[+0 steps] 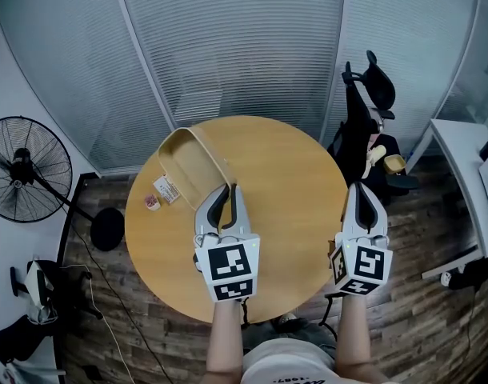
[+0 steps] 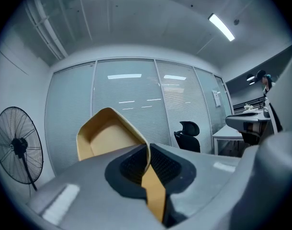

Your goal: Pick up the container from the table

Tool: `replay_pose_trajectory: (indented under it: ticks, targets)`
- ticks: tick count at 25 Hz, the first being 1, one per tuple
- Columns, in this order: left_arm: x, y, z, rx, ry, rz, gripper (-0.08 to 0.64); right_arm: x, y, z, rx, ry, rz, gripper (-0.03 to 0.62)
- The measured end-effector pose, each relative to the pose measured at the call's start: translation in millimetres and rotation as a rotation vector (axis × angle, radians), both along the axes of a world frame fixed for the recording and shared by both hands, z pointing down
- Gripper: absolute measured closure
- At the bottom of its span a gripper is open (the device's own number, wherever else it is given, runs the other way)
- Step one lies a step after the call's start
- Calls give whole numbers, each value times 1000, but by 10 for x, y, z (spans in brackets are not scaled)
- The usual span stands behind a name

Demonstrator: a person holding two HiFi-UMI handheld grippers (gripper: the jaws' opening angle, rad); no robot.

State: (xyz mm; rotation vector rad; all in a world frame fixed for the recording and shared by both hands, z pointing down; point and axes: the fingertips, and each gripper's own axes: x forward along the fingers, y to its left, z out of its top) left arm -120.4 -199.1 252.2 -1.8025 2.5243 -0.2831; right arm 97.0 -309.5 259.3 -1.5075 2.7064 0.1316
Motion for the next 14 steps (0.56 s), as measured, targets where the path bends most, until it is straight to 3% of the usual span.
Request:
replay_pose_trajectory:
  ticks: [14]
  targets:
    - [-26, 25, -4, 4, 5, -1, 534, 14, 22, 20, -2, 9, 11, 565]
